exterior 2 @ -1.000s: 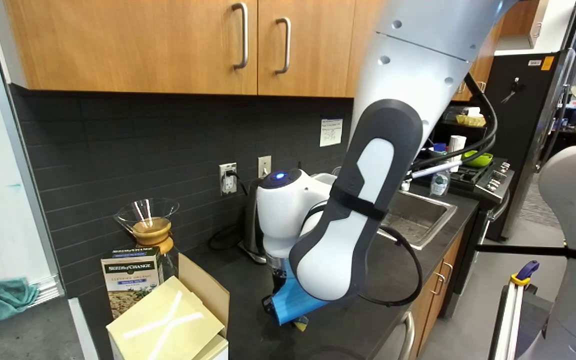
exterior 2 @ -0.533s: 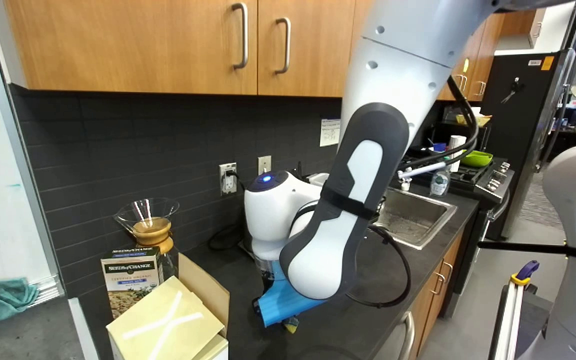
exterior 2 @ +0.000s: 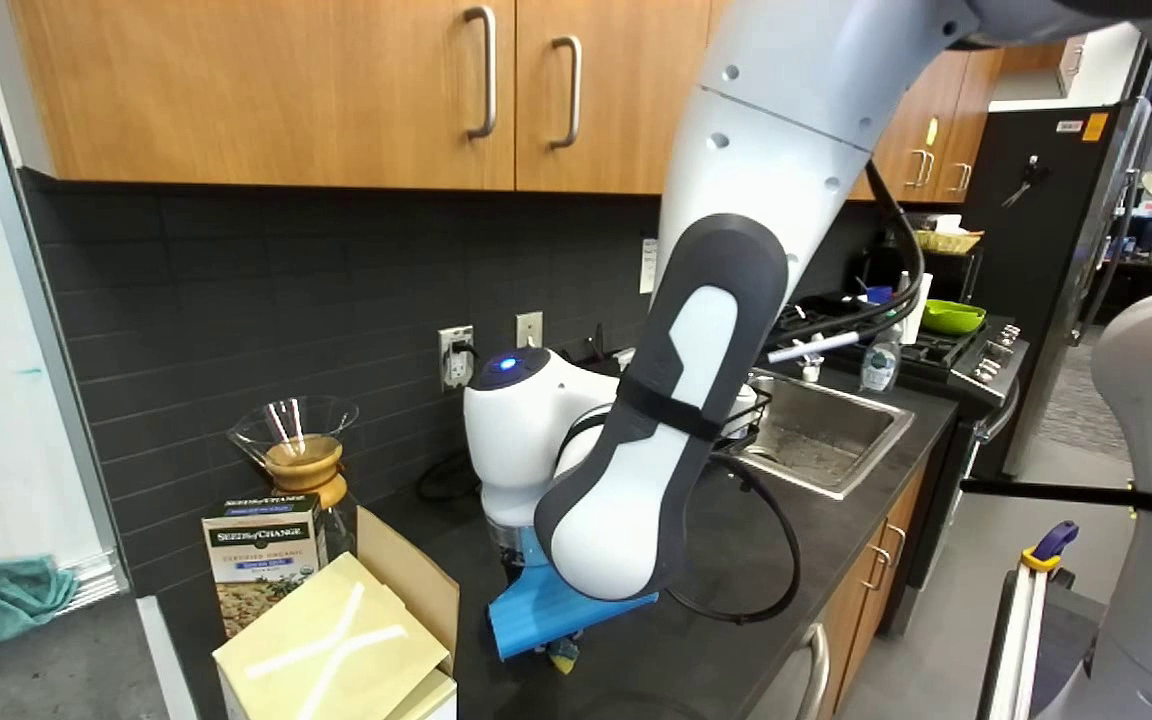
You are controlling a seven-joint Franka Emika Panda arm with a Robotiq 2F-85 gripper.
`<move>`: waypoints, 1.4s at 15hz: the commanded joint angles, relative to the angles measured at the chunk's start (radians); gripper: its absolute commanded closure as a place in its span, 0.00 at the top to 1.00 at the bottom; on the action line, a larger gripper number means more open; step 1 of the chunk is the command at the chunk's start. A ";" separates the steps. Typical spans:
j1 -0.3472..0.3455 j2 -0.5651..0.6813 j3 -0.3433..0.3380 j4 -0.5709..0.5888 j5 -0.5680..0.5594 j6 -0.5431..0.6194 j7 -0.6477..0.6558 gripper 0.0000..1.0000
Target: Shift the sponge to the left
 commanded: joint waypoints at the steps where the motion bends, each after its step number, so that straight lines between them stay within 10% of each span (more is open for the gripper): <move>1: -0.037 0.031 0.040 0.051 -0.037 -0.033 0.051 0.05; 14: -0.079 0.068 0.069 0.122 -0.057 -0.056 0.085 0.05; 16: -0.082 0.069 0.070 0.123 -0.063 -0.059 0.091 0.44; 21: -0.083 0.058 0.071 0.116 -0.079 -0.062 0.100 0.73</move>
